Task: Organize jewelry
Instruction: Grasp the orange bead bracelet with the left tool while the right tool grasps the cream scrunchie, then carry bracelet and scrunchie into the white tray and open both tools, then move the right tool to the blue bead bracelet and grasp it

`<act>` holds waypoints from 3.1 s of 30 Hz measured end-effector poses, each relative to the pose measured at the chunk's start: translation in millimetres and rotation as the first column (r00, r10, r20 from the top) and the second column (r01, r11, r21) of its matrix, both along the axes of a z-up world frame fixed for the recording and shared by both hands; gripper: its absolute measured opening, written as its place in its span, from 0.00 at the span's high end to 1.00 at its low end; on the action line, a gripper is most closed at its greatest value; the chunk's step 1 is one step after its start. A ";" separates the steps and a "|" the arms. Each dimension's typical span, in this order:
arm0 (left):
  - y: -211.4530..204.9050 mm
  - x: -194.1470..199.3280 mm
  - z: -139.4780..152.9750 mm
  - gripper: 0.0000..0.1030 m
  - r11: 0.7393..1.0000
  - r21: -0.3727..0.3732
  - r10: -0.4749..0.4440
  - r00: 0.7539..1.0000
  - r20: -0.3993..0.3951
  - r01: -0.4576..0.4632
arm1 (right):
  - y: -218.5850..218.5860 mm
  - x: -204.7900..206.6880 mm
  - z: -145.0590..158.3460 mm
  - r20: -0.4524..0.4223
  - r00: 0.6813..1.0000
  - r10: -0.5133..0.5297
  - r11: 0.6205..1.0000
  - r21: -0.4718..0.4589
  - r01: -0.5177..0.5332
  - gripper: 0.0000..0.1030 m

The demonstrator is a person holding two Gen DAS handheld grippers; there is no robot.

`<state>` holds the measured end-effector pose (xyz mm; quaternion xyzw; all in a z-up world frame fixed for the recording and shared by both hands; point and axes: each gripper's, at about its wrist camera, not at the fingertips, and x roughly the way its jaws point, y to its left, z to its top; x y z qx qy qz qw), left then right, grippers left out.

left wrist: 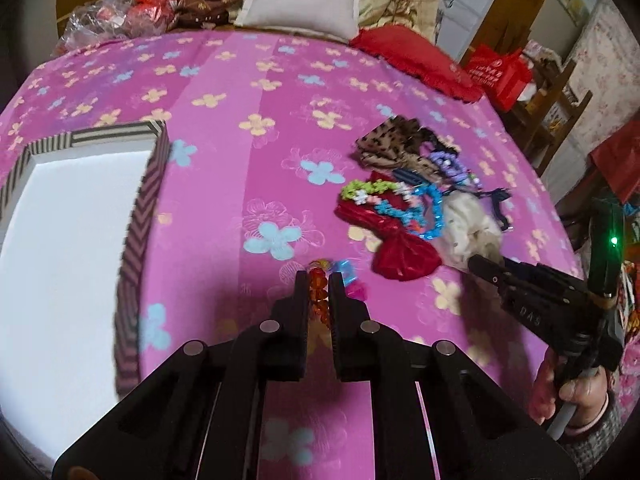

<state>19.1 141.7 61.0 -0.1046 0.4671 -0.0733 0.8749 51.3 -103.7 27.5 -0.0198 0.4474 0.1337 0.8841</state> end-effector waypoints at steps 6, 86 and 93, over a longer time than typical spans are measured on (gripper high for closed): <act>6.4 -33.3 32.4 0.92 1.000 -0.017 -0.005 0.997 0.071 0.006 | 1.1 -38.5 33.2 0.038 0.999 0.025 0.999 0.034 -0.026 0.83; 70.5 -54.3 45.8 0.61 0.958 -0.260 0.147 0.986 0.078 -0.122 | -13.8 -61.0 33.3 -0.050 0.982 -0.184 0.981 0.053 0.186 0.55; 23.1 -49.1 5.8 0.60 0.998 -0.051 0.033 0.996 0.083 -0.029 | 37.7 -27.7 23.8 -0.085 0.994 -0.070 0.996 0.050 0.074 0.55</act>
